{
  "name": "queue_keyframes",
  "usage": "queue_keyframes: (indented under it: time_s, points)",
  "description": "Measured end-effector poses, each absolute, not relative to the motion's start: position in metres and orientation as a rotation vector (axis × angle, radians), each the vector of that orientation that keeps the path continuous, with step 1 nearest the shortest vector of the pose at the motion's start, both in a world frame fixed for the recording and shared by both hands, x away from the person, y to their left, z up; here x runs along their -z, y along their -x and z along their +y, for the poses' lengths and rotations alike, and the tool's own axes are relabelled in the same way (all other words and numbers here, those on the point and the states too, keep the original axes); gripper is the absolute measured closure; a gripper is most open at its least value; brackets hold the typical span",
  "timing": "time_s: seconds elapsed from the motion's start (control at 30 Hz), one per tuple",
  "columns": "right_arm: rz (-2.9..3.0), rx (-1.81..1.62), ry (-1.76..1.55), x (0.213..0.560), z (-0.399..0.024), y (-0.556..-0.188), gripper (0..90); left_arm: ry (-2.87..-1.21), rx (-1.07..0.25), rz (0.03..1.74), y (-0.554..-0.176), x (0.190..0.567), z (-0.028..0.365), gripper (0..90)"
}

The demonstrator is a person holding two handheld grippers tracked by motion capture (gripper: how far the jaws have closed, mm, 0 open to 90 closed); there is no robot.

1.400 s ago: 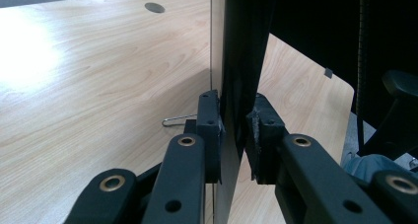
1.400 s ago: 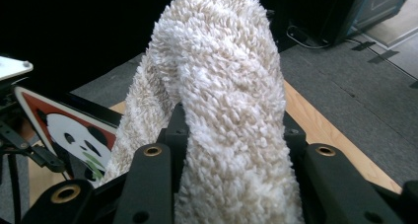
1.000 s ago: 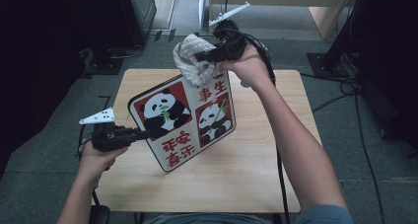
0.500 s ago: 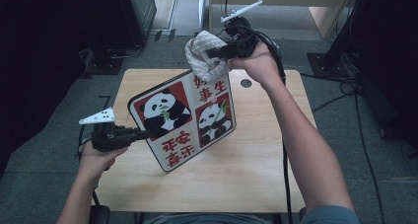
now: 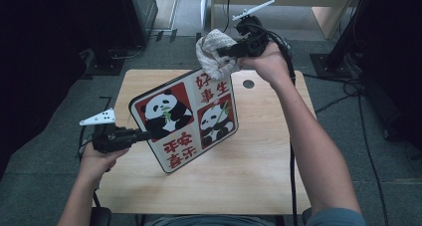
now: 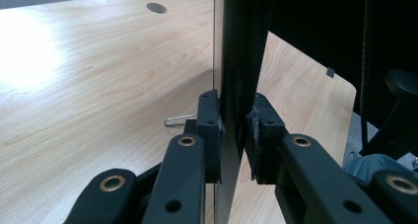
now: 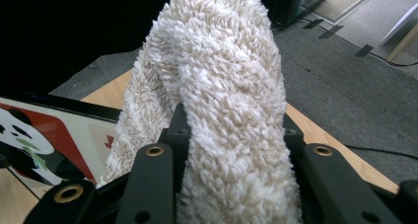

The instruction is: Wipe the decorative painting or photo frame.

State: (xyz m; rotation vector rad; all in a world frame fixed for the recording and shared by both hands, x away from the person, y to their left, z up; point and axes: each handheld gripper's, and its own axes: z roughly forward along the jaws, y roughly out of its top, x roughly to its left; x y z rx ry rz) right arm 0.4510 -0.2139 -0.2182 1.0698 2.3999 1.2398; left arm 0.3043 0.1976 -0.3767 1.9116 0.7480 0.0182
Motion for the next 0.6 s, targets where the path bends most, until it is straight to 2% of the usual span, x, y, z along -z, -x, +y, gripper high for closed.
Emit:
queue_keyframes:
  time_s: [0.6]
  points:
    - [2.320, -1.134, -1.144, 0.229, -0.238, -0.458, 64.3, -1.912, -0.018, 0.746, -0.305, 0.377, 0.198, 78.7]
